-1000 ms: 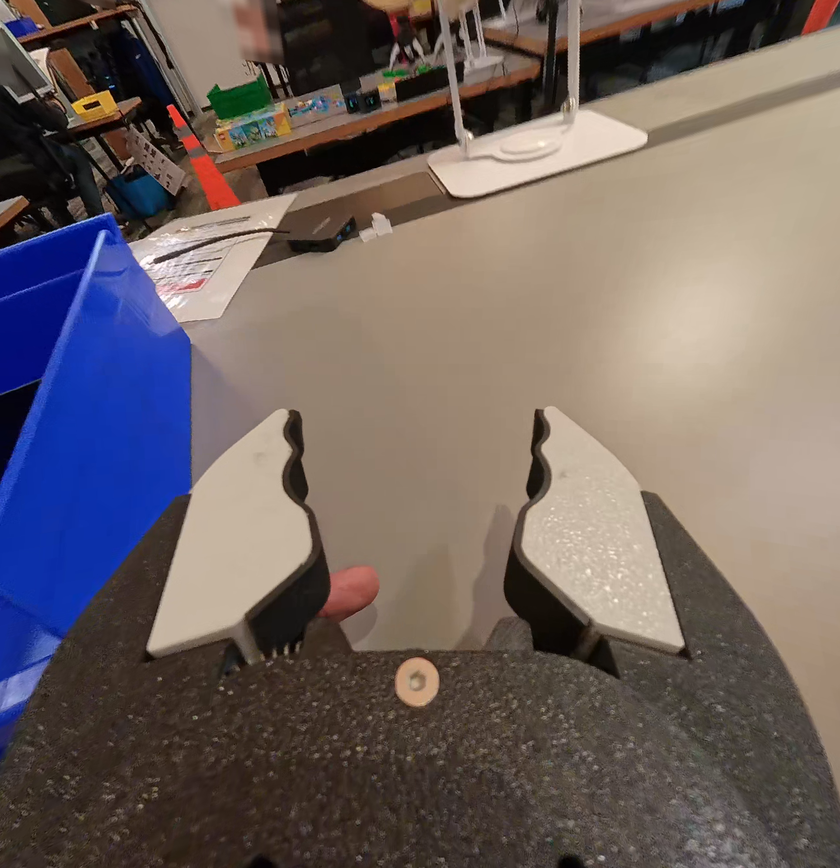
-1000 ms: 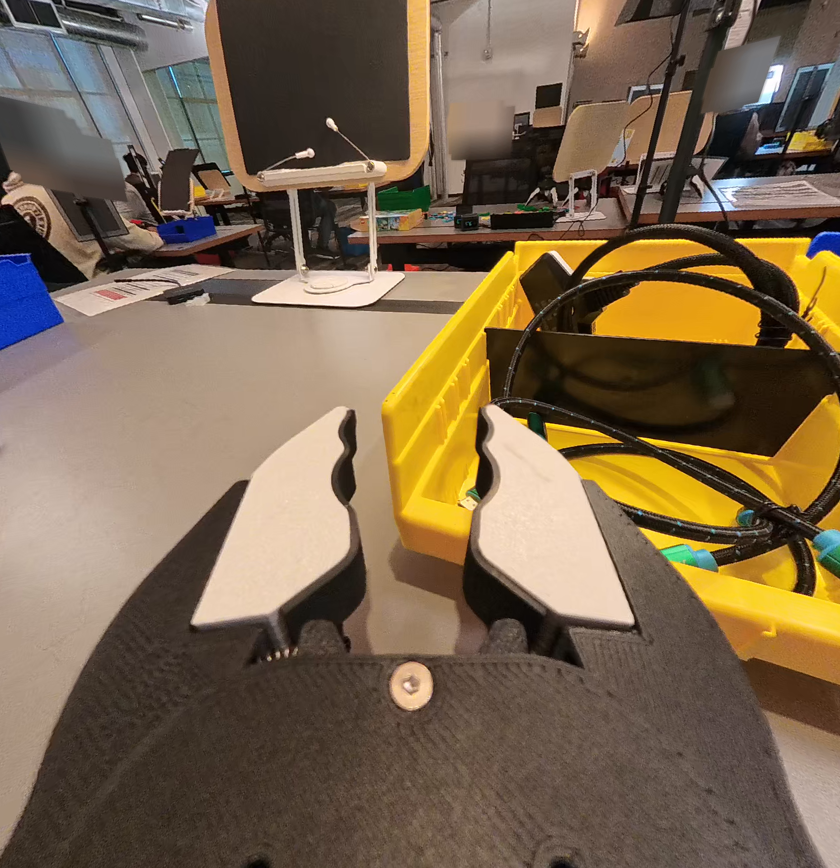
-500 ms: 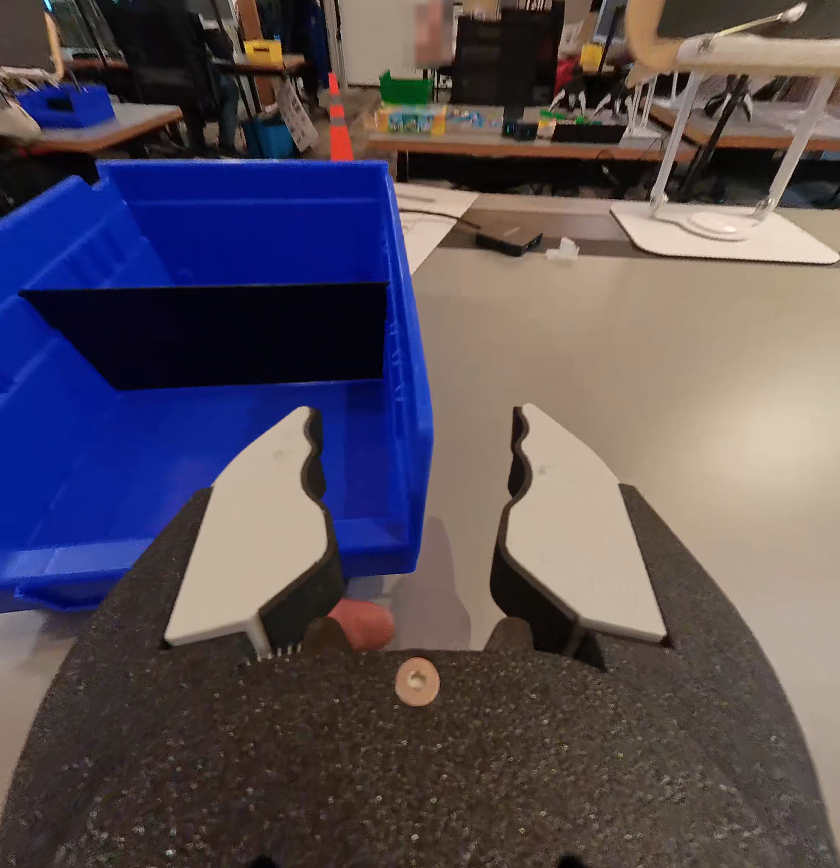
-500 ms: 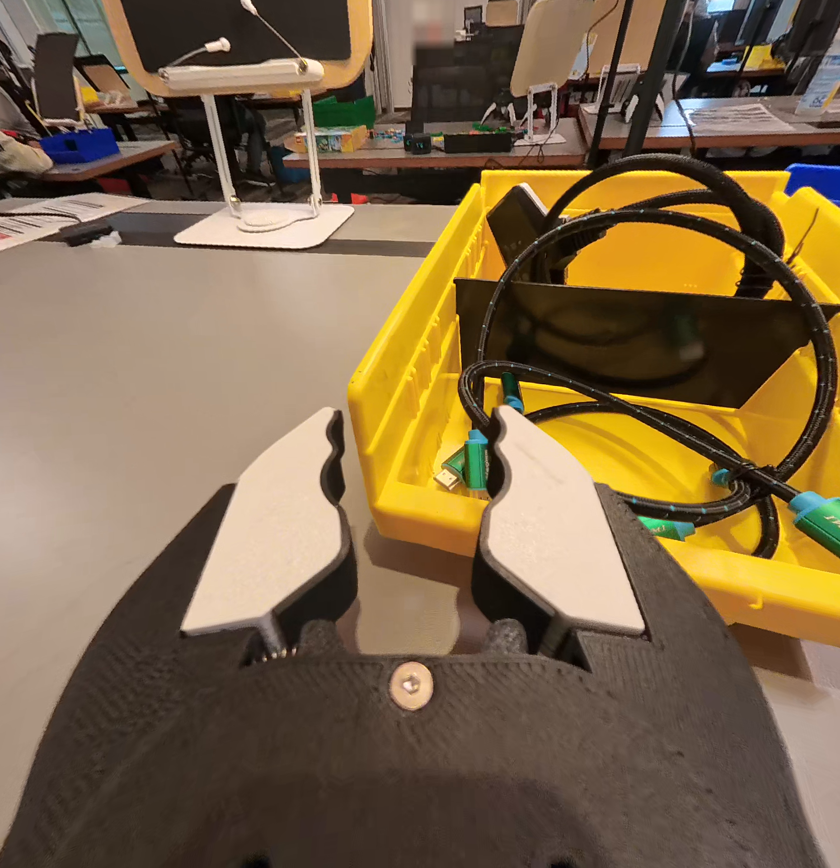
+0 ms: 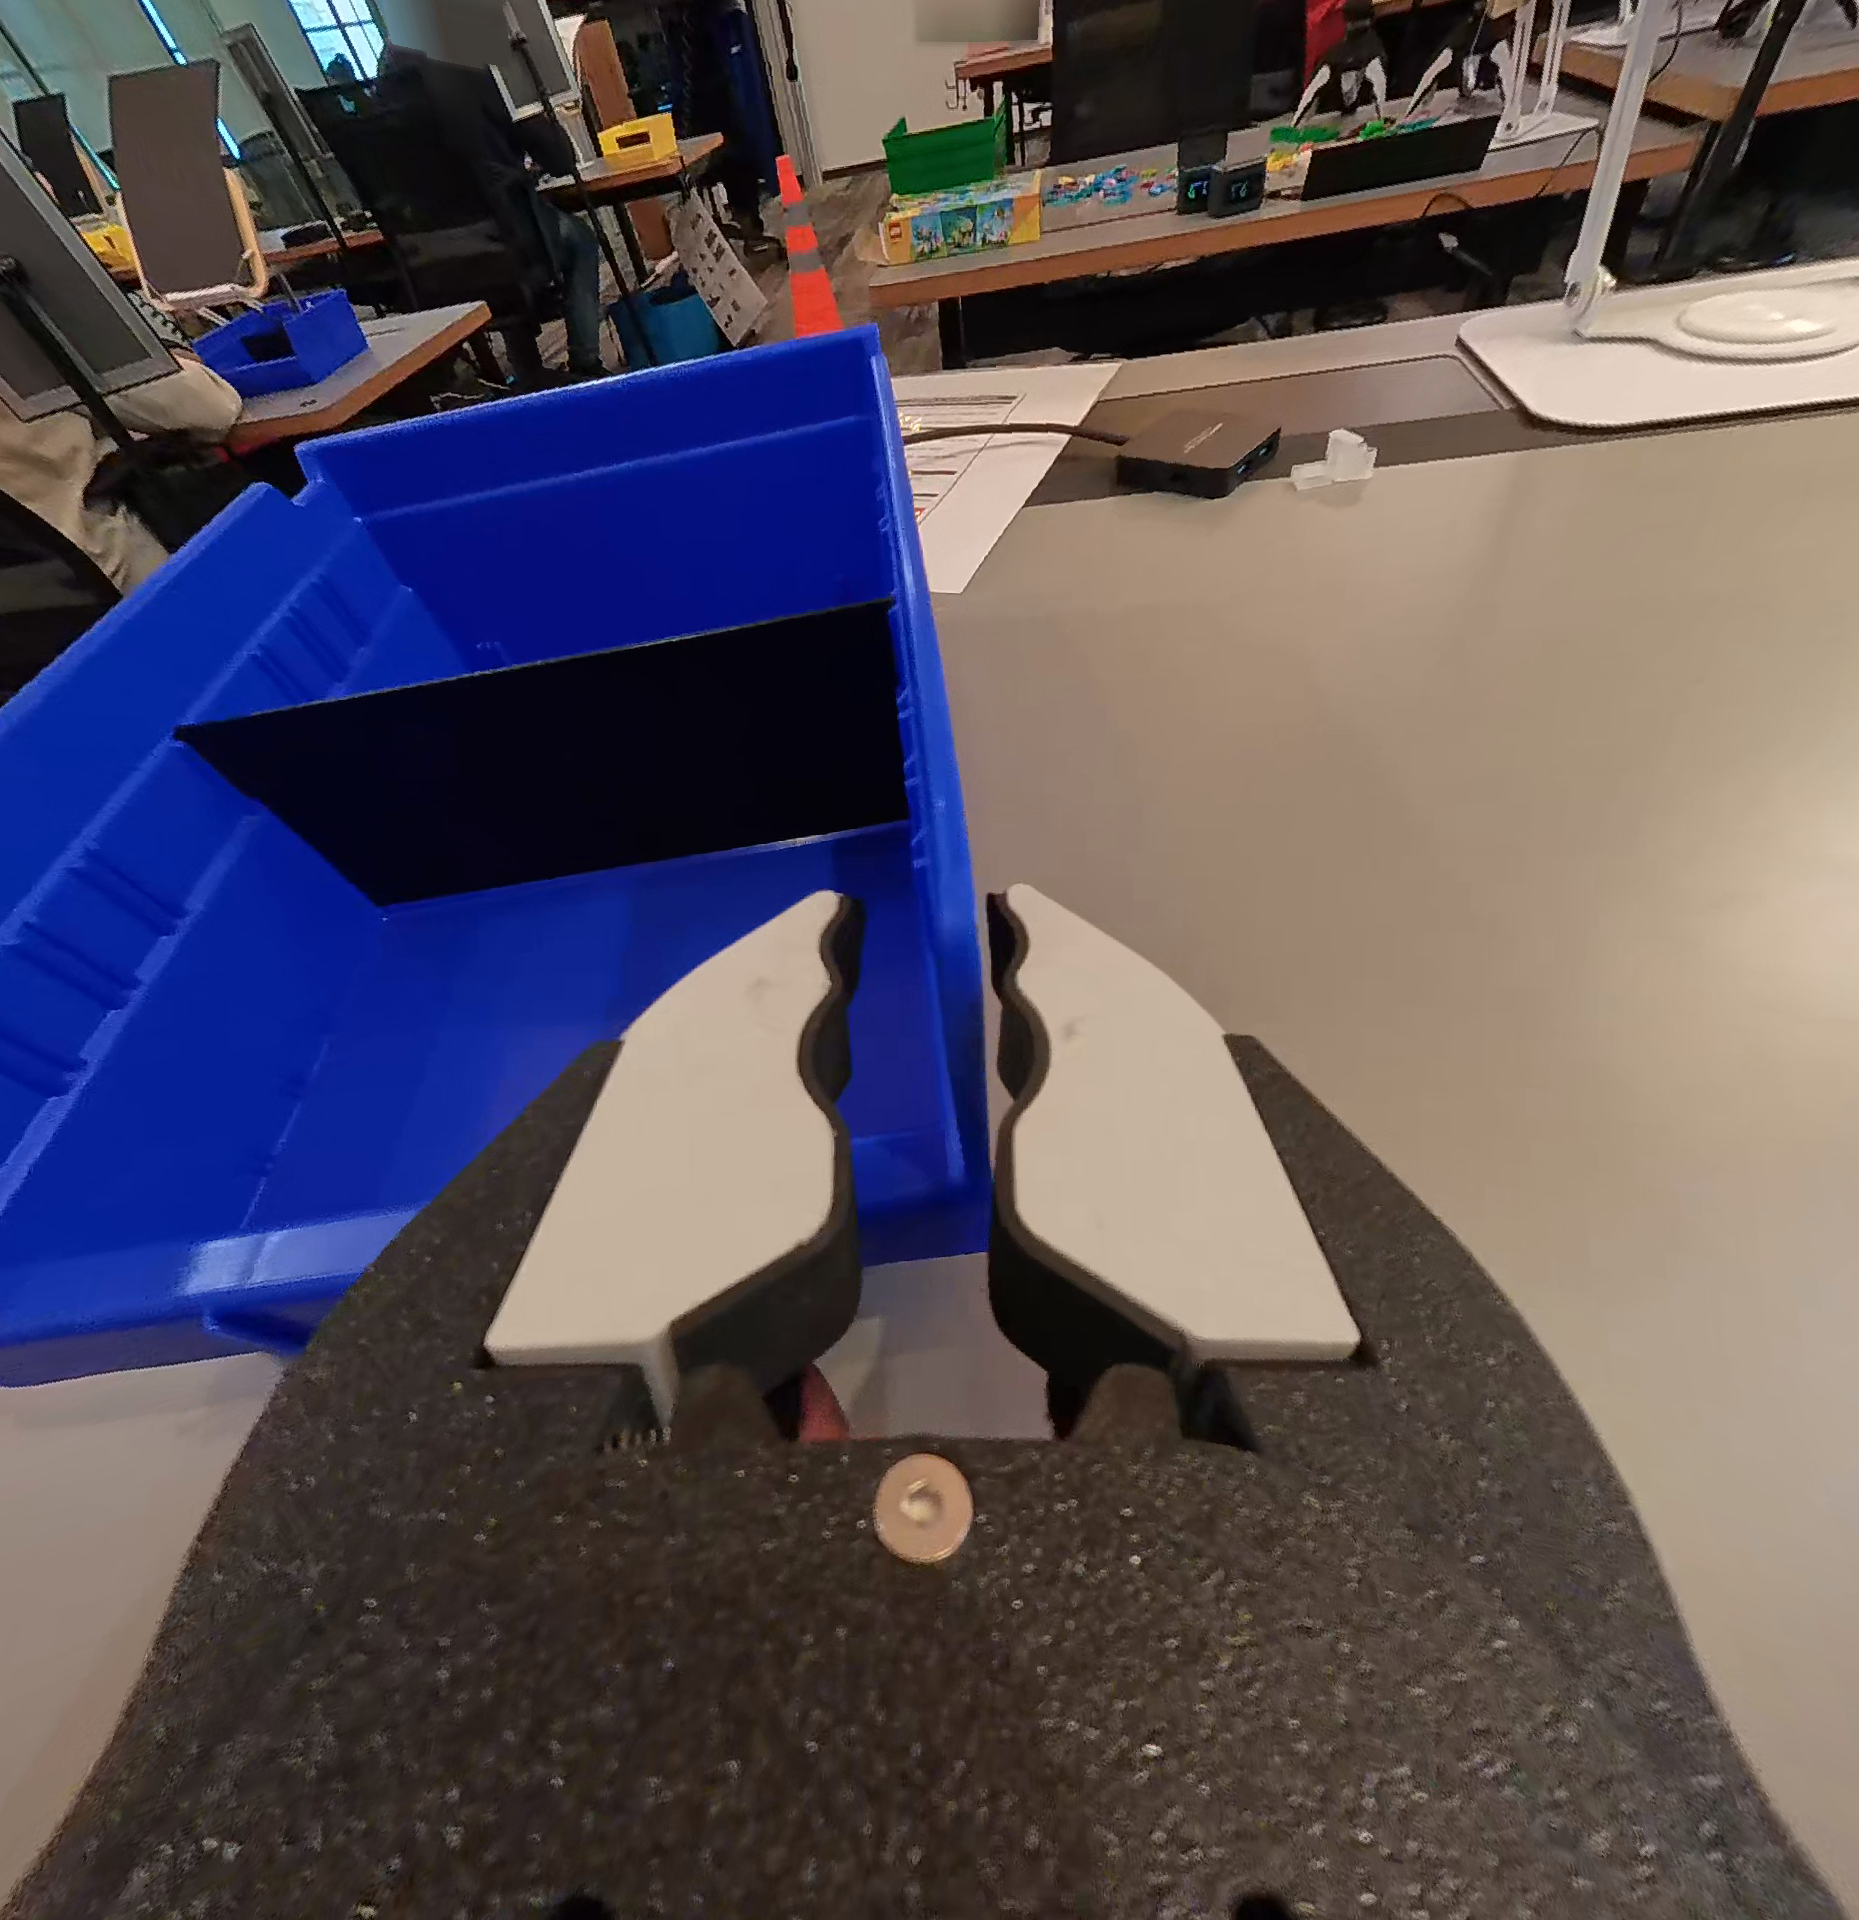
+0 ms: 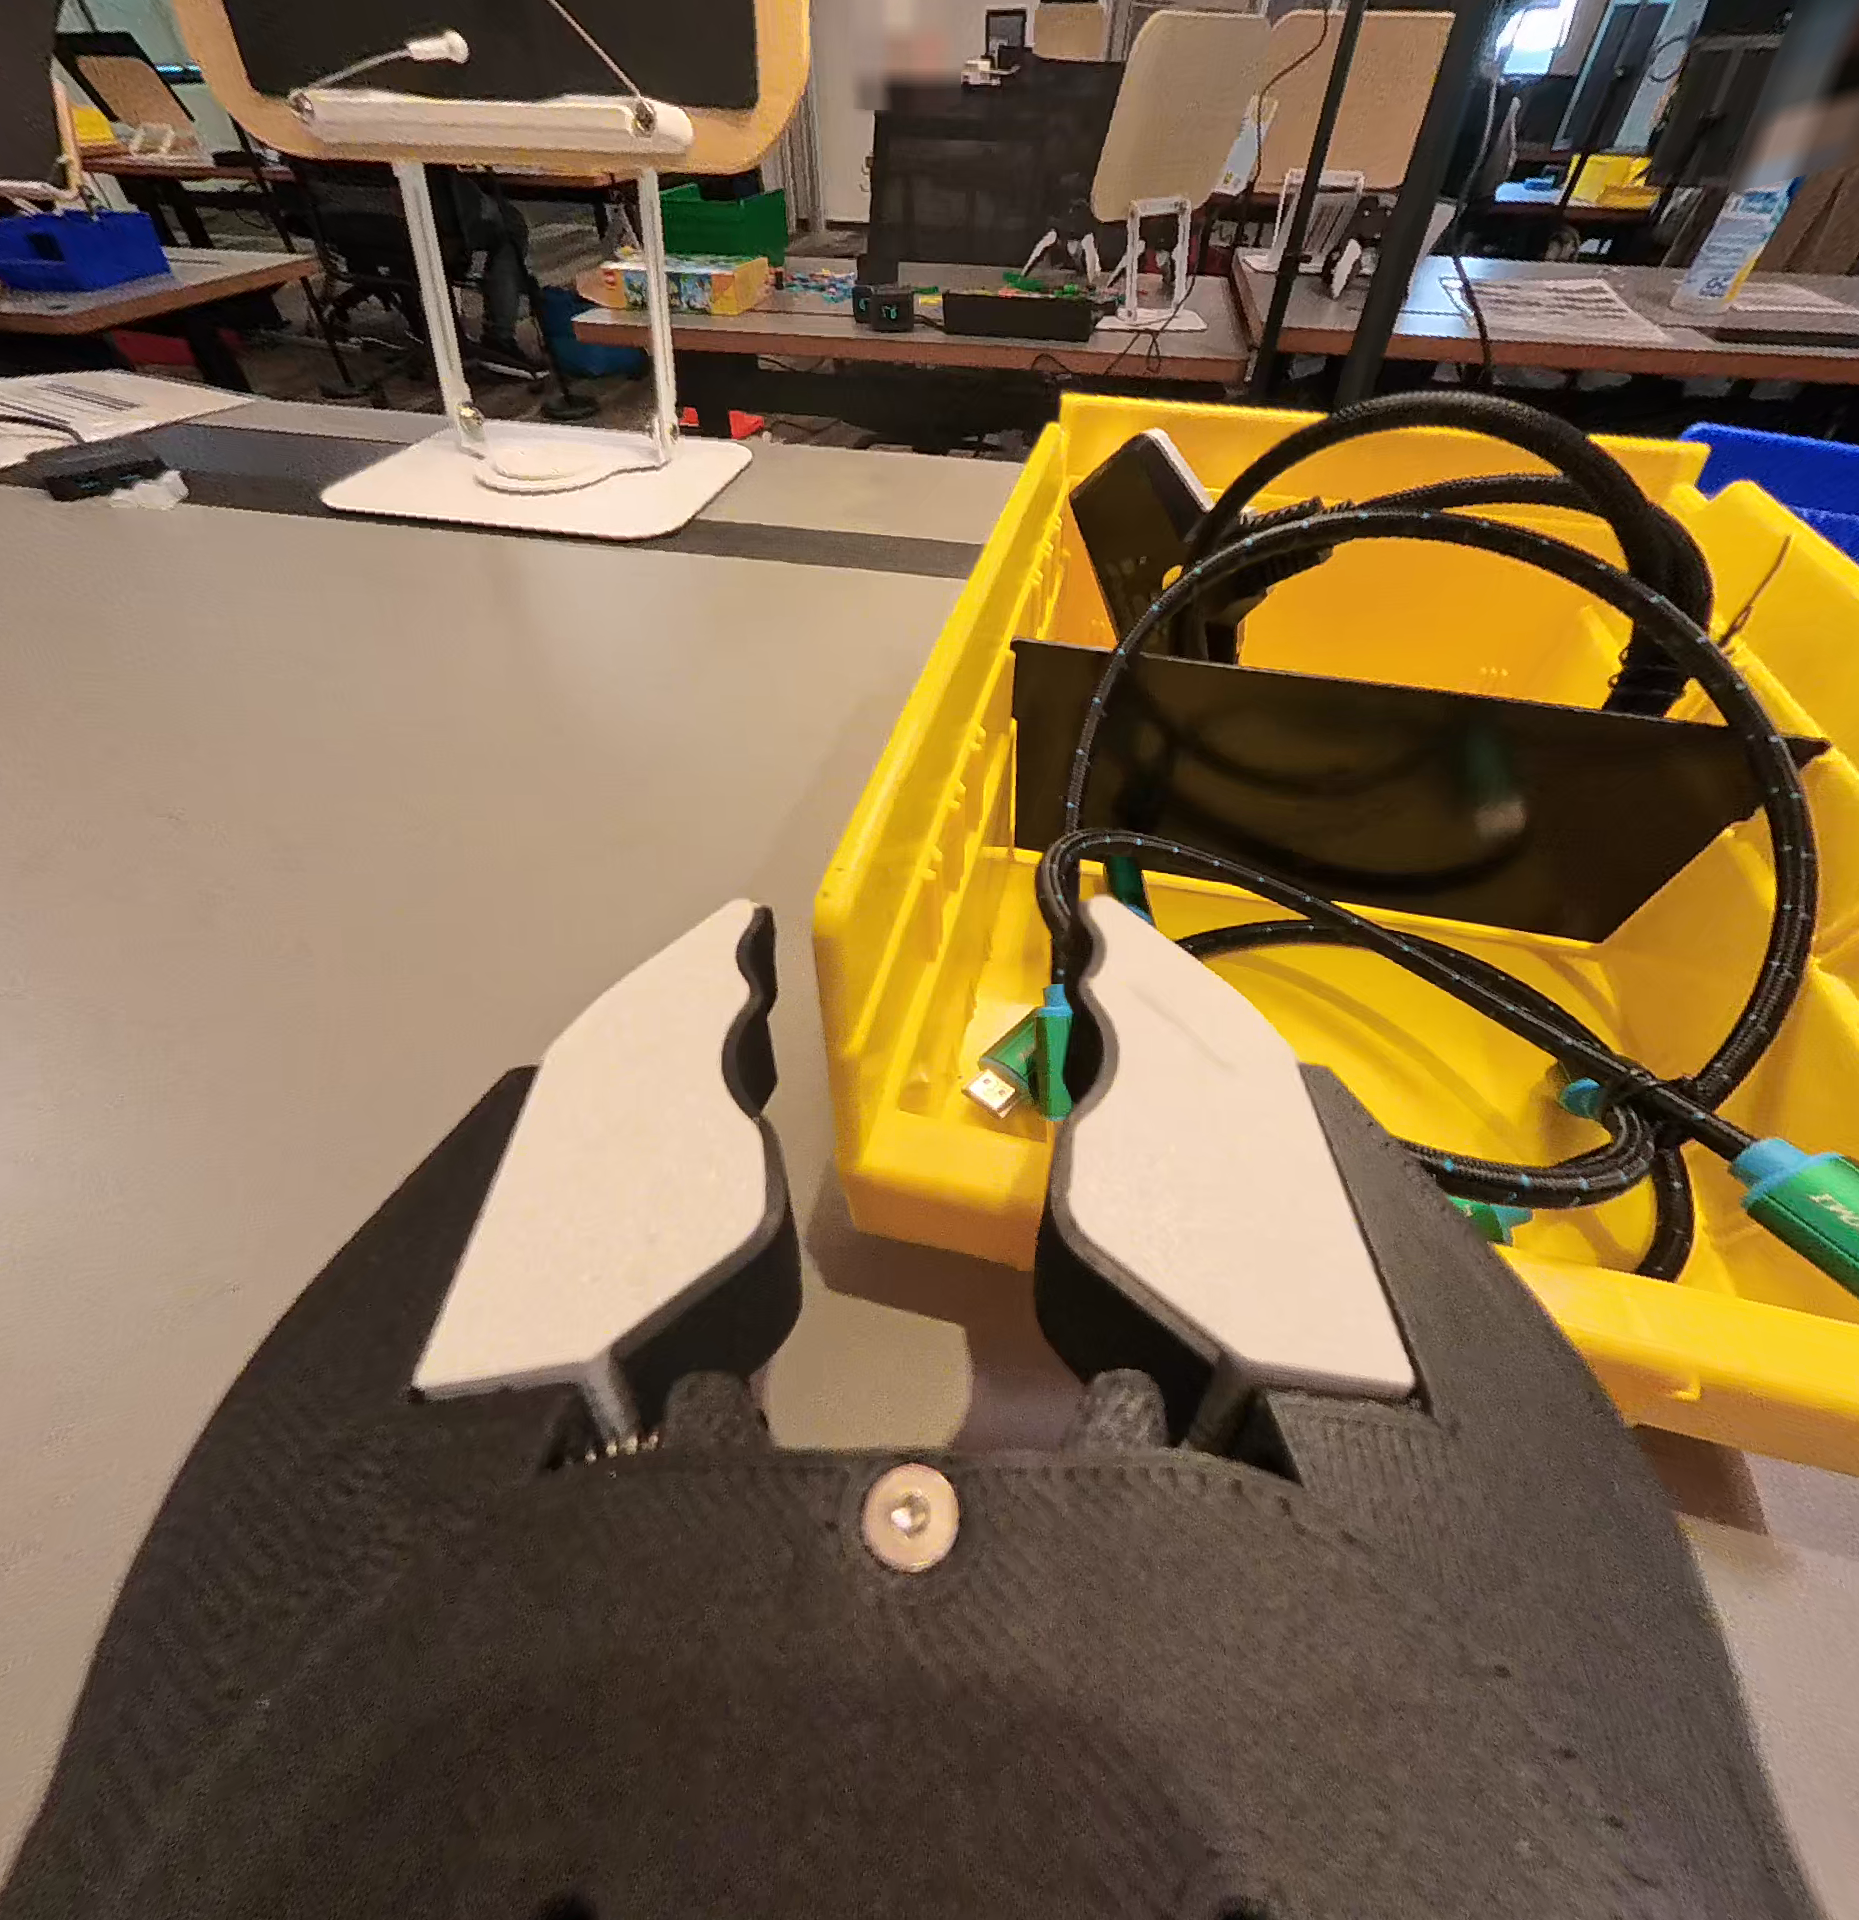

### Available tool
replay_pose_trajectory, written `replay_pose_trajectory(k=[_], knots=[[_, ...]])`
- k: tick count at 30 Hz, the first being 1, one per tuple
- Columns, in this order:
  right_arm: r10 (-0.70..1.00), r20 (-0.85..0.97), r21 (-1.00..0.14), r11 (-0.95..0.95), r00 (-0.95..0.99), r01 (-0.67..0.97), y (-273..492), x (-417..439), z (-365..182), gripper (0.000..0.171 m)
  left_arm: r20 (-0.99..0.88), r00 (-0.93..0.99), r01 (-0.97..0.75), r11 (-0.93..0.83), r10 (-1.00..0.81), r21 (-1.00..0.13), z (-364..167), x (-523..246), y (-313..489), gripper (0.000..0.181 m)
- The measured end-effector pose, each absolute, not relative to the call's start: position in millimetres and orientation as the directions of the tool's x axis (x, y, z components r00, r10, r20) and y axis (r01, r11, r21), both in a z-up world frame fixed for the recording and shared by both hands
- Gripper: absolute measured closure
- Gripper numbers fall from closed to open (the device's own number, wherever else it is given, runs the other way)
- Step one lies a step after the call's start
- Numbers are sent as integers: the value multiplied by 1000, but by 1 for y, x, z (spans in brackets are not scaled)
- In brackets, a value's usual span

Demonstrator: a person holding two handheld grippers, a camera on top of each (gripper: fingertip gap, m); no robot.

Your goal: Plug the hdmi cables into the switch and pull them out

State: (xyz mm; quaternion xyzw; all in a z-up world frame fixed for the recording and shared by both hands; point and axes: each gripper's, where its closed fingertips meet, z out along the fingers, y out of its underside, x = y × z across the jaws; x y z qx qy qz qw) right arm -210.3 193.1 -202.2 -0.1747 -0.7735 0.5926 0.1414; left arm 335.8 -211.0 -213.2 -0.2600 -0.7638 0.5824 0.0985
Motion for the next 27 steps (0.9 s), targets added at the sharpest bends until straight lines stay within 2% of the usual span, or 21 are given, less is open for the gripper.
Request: replay_pose_trajectory(k=[4,7,13,19,27], knots=[[437,31,-961,260,-899,94,187,-209,-204,128,-172,-830,308,179,531,-934,-214,334,-211,167],[438,68,-960,274,-896,61,183,-207,-204,160,-216,-818,346,156,532,-925,-214,334,-211,174],[430,108,-953,301,-896,29,181,-206,-204,162,-272,-769,396,97,579,-913,-212,334,-203,175],[379,129,-947,322,-916,0,179,-204,-205,162,-260,-656,390,24,708,-920,-211,325,-177,177],[233,102,-951,309,-967,-26,168,-188,-205,163,-205,-328,329,-92,922,-940,-210,295,-119,178]])
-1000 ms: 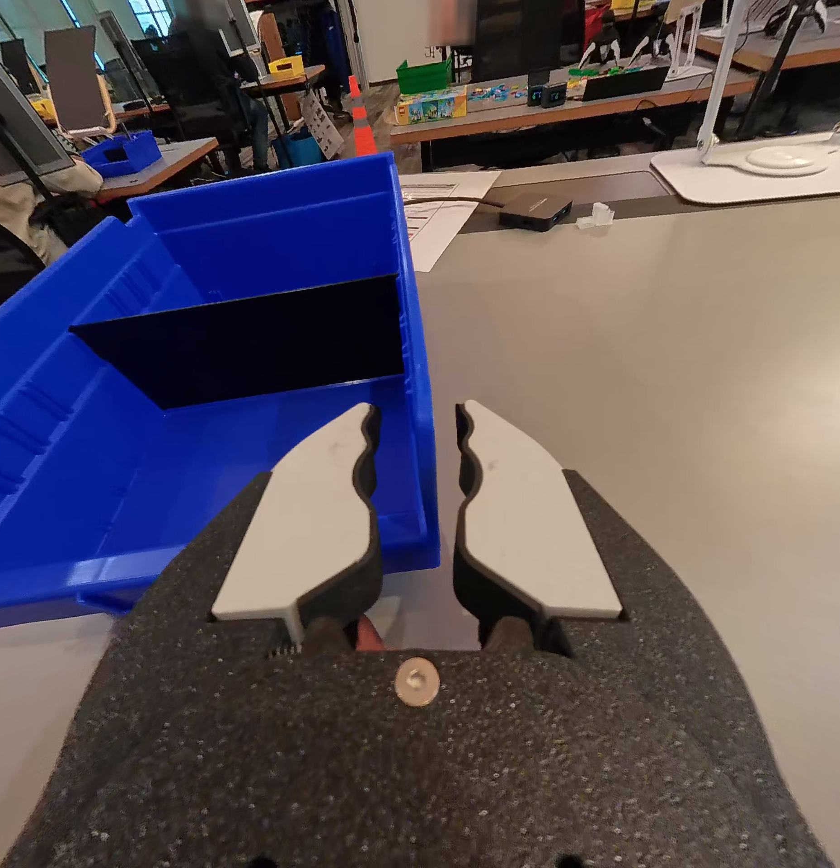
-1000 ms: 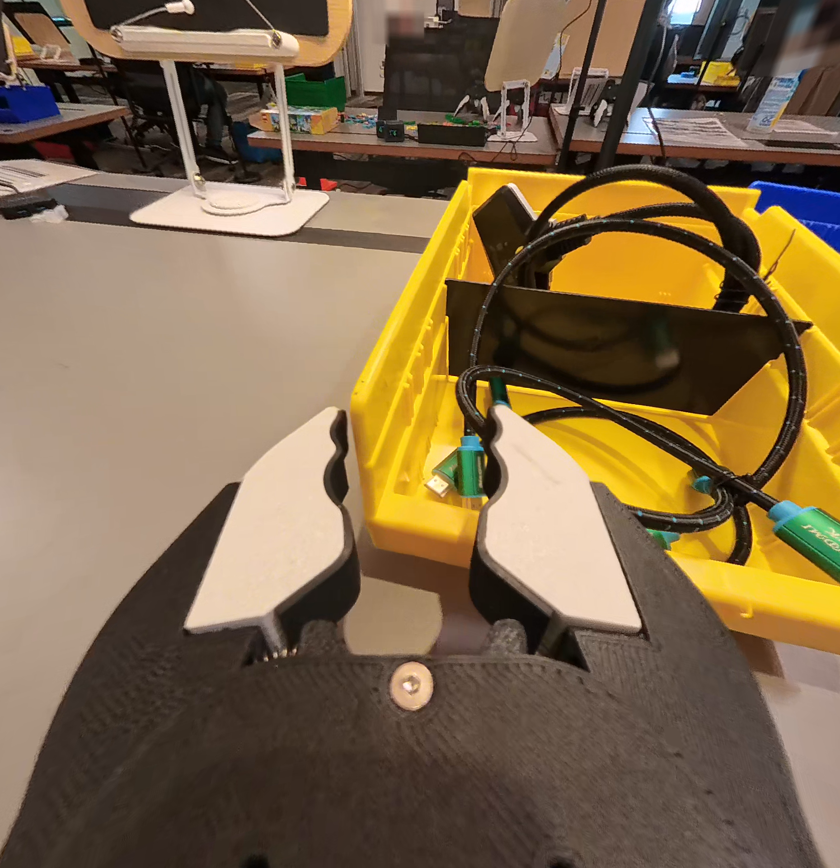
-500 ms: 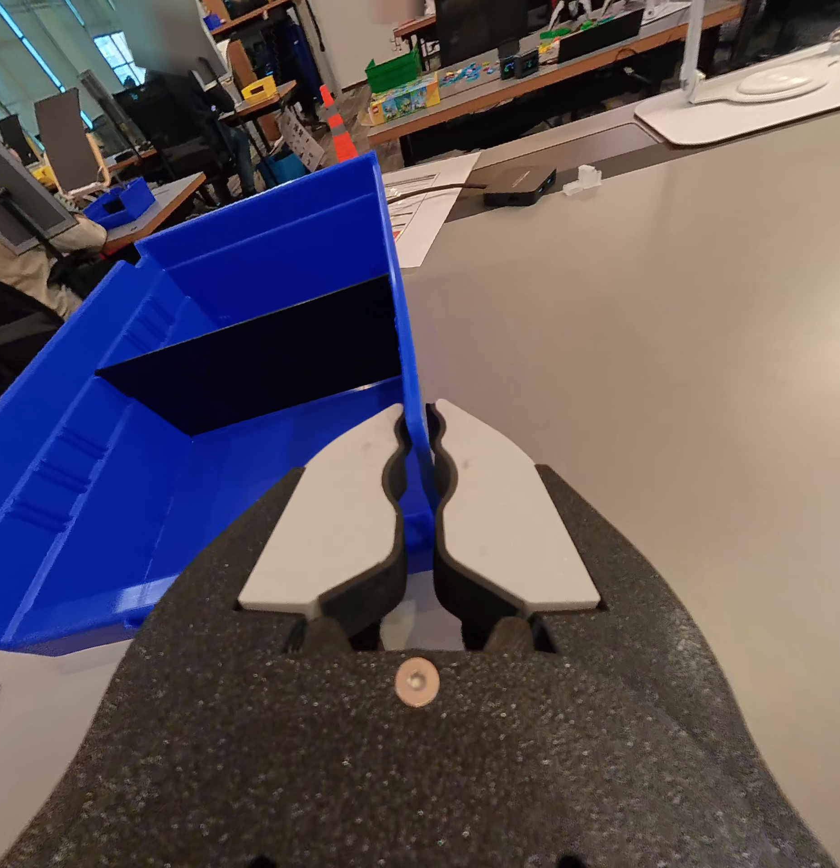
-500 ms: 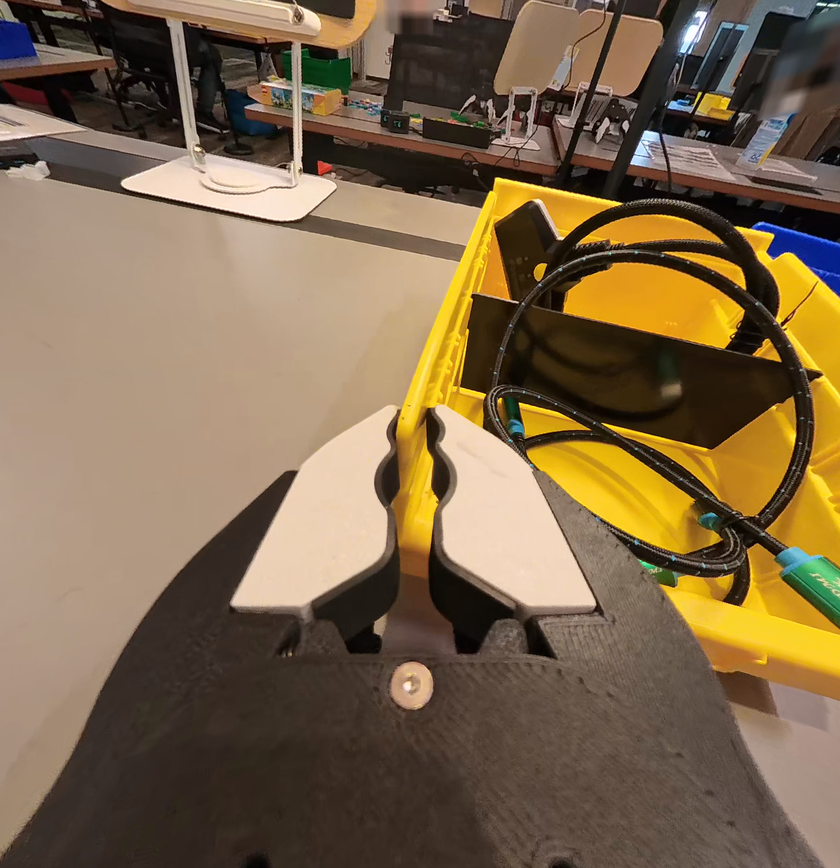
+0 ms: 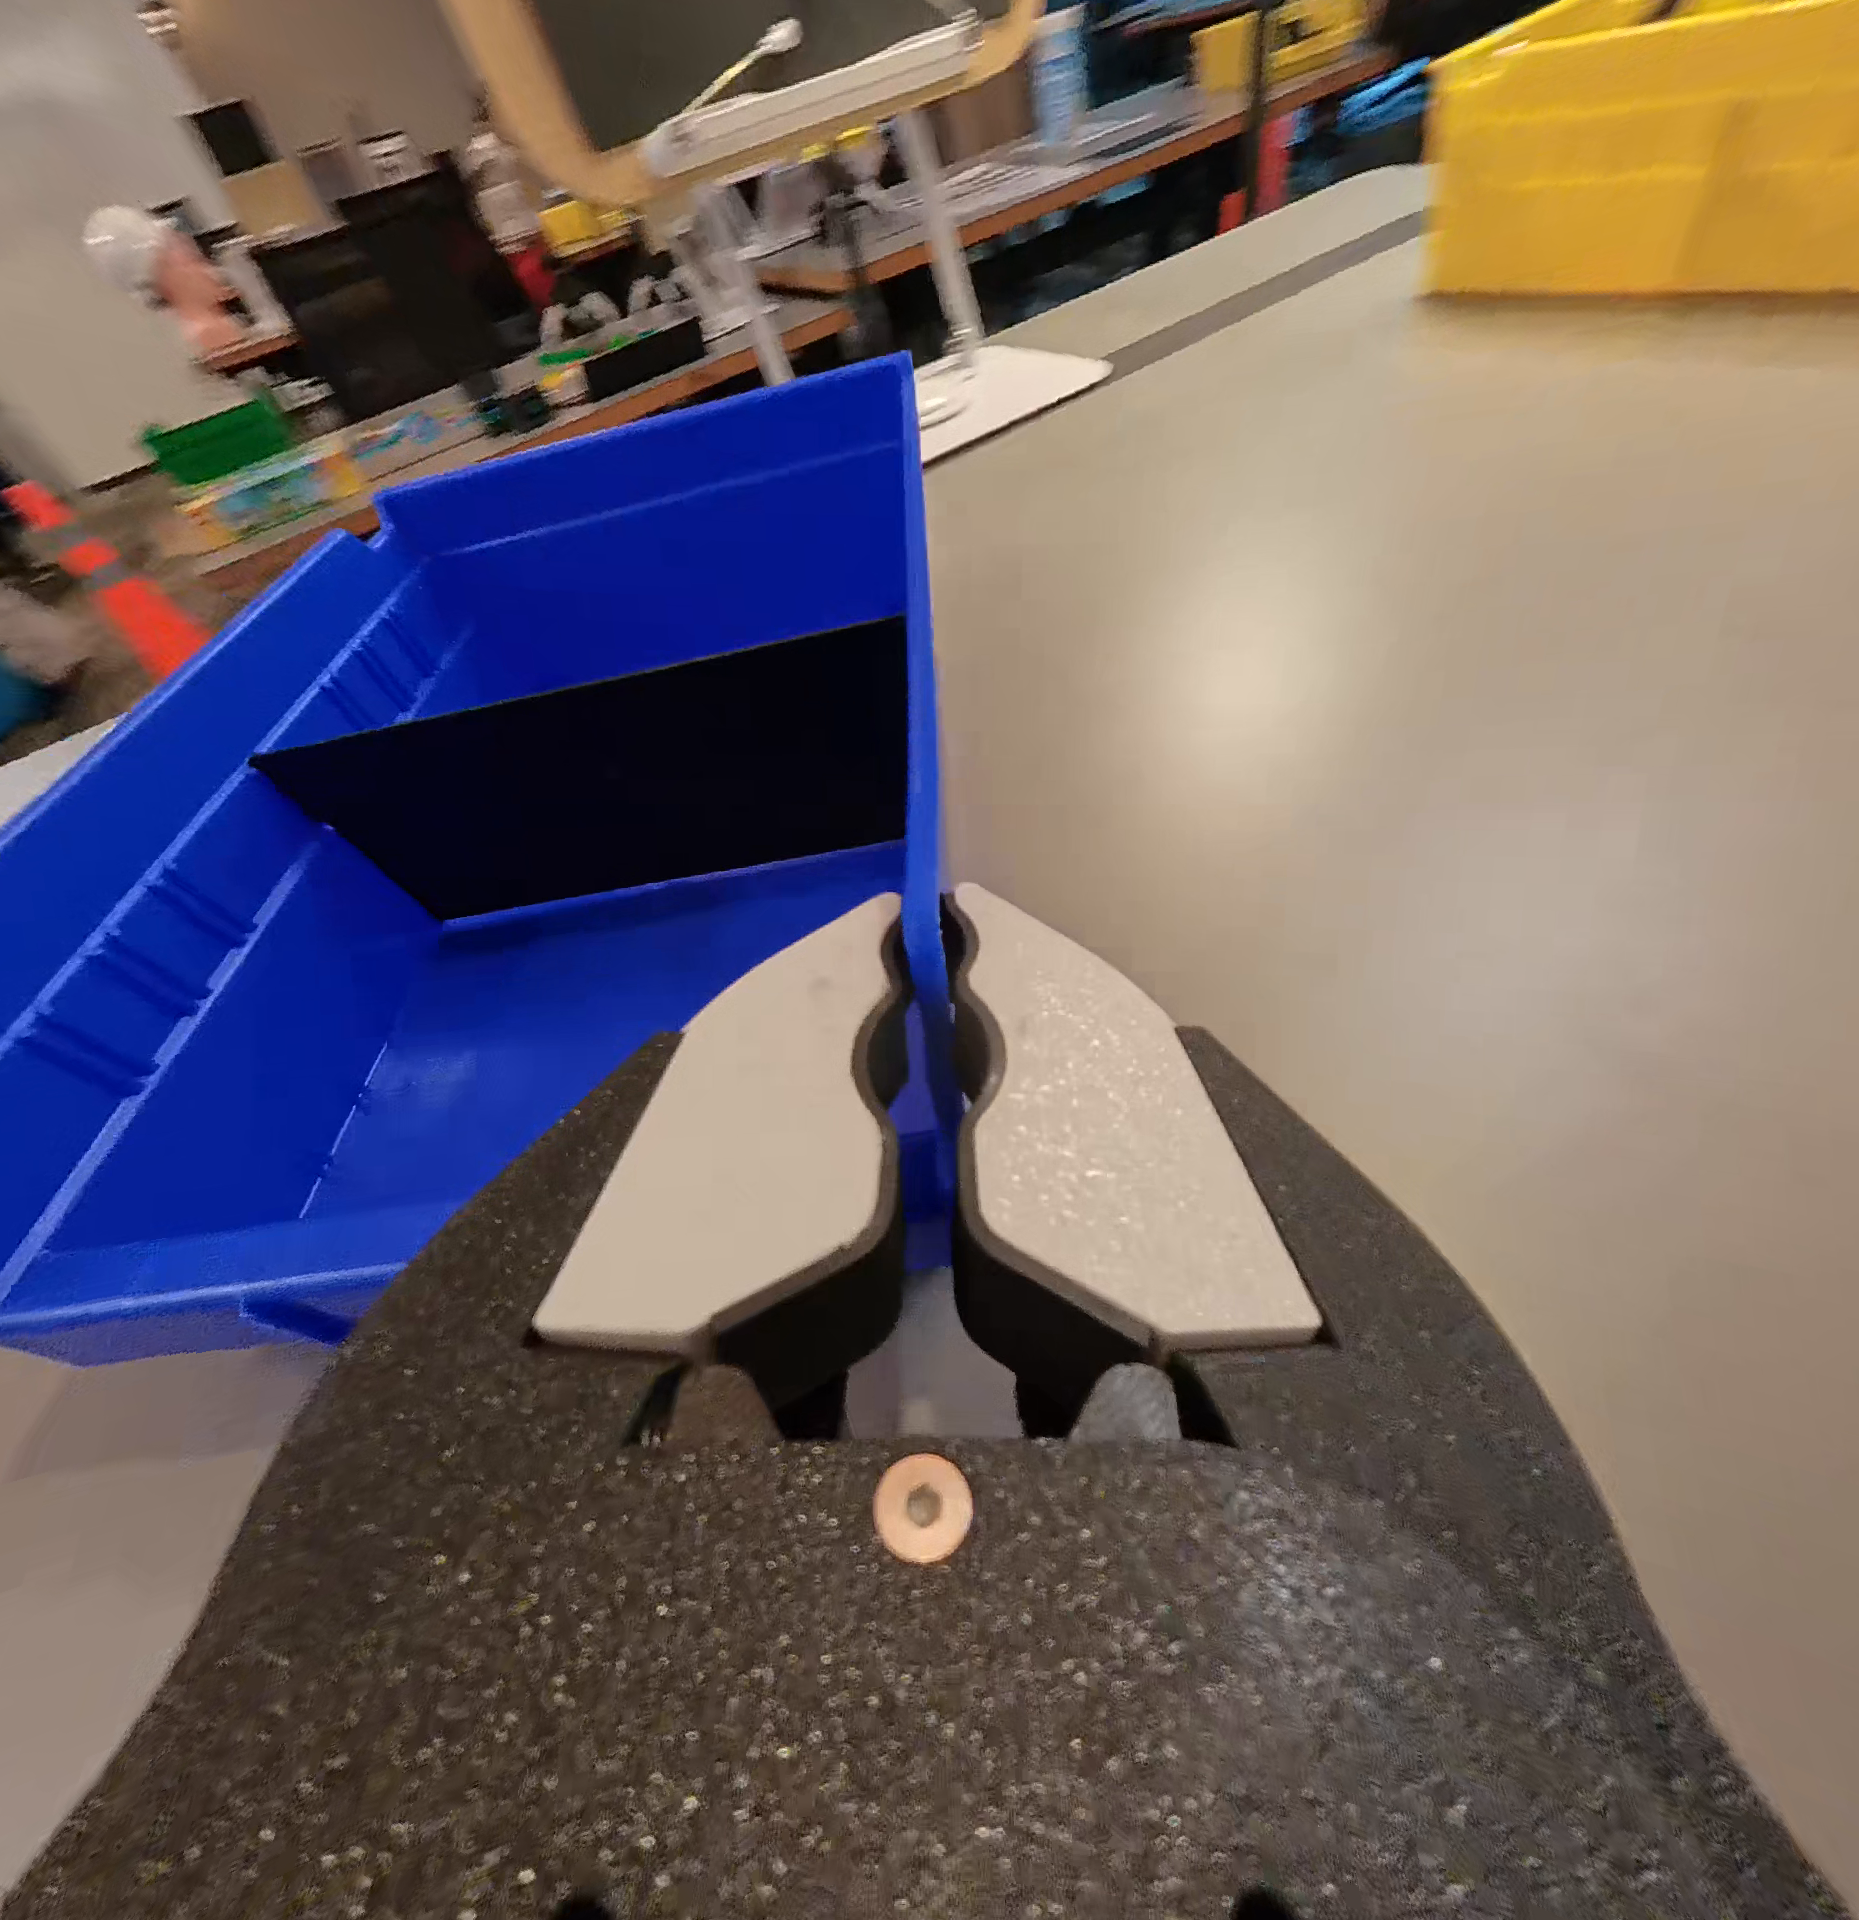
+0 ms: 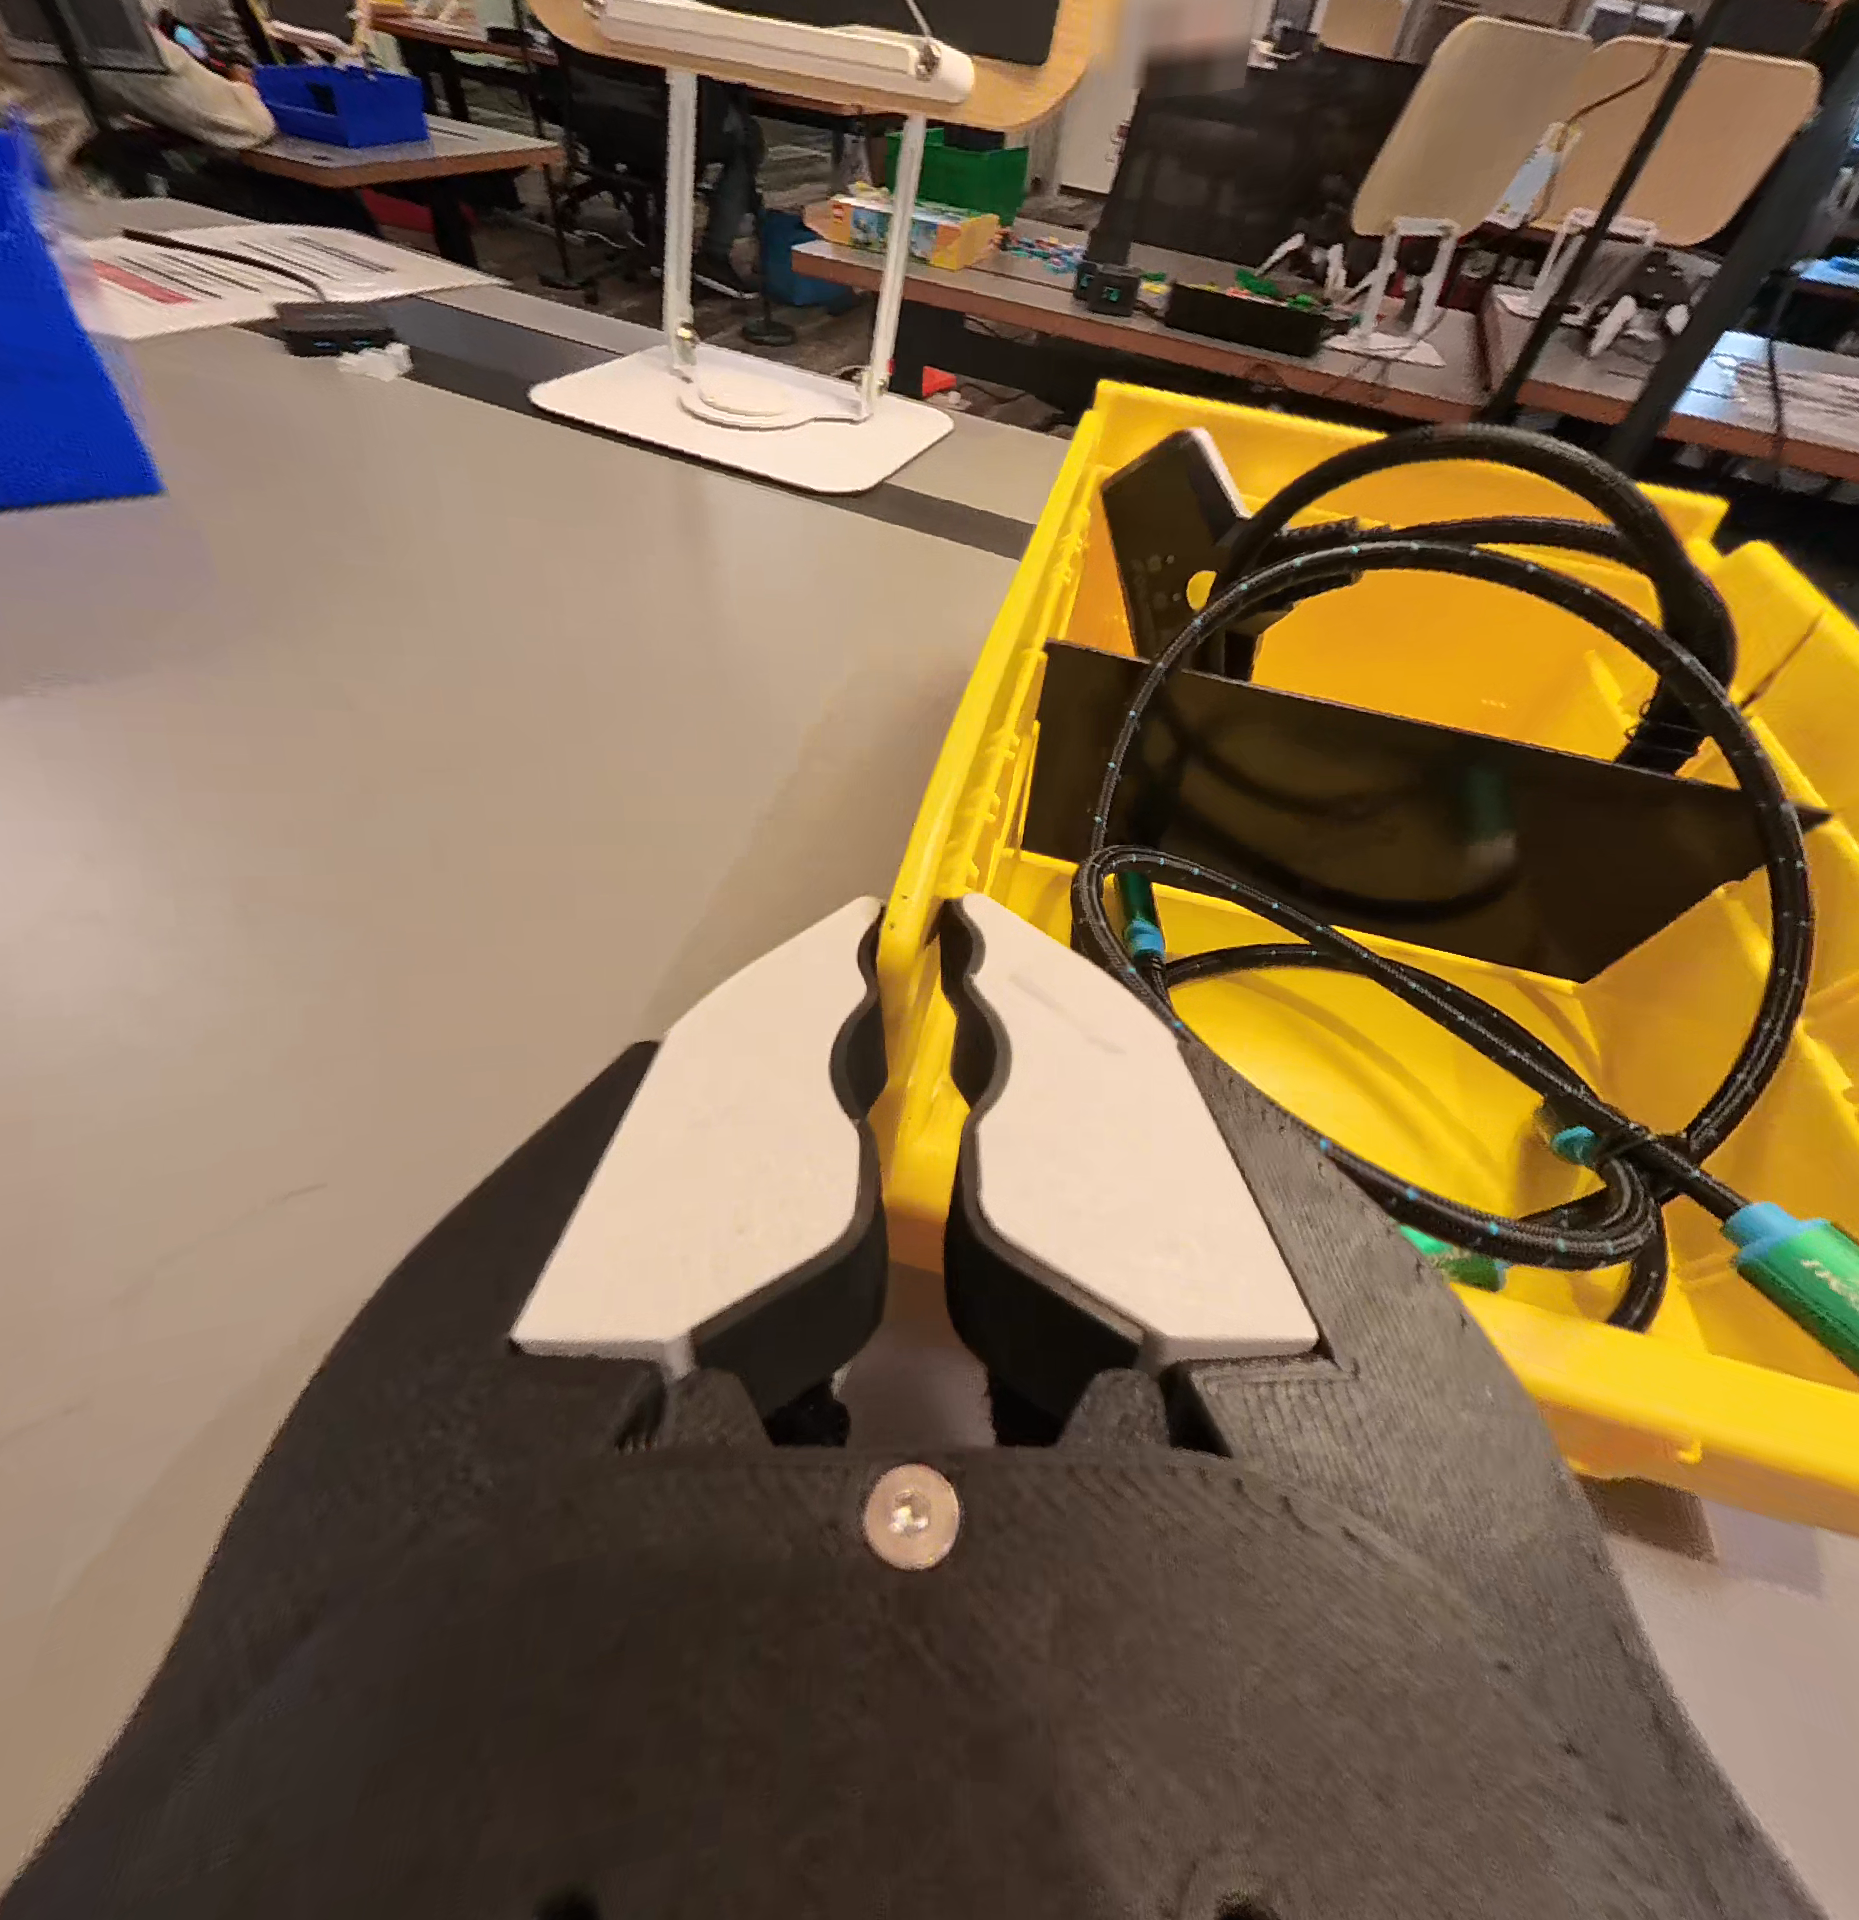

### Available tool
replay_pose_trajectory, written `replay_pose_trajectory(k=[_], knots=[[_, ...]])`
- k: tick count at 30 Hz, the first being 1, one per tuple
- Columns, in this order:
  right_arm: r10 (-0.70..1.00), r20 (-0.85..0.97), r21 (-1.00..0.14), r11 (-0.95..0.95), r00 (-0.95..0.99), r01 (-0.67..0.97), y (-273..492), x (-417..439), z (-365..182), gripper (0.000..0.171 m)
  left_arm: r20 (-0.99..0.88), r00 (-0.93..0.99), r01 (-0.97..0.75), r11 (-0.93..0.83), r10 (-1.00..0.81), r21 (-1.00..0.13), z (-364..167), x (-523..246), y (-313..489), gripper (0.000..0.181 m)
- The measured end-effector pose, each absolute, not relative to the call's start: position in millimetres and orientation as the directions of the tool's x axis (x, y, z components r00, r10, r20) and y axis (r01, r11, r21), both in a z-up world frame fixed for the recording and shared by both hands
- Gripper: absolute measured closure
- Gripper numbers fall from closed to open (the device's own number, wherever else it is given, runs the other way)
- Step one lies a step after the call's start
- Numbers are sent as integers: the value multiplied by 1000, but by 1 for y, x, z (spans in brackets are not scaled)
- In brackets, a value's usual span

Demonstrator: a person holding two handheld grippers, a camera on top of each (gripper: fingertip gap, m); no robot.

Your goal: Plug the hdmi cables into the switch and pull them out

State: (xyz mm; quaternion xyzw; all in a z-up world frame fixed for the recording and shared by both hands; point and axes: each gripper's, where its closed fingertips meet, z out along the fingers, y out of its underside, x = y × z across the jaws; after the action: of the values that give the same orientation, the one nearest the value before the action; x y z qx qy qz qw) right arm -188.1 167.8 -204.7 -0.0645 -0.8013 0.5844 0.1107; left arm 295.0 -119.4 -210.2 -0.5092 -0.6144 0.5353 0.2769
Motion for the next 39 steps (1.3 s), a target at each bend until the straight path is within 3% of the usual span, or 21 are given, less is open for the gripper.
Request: replay_pose_trajectory(k=[8,18,30,37,39], knots=[[-27,27,-967,254,-999,-33,157,-159,-204,168,-173,123,259,-200,977,-945,-210,282,-47,178],[-429,1,-960,253,-903,-121,129,-115,-204,169,-10,573,235,-177,819,-956,-211,306,25,178],[-693,-21,-967,197,-721,-161,48,-62,-204,168,-5,658,221,-199,753,-955,-212,275,83,178],[-689,-12,-957,218,-725,-191,5,-22,-202,168,-13,658,216,-205,753,-955,-212,246,115,177],[-642,47,-943,224,-765,-246,1,-27,-200,157,-3,642,196,-168,767,-966,-205,247,115,165]])
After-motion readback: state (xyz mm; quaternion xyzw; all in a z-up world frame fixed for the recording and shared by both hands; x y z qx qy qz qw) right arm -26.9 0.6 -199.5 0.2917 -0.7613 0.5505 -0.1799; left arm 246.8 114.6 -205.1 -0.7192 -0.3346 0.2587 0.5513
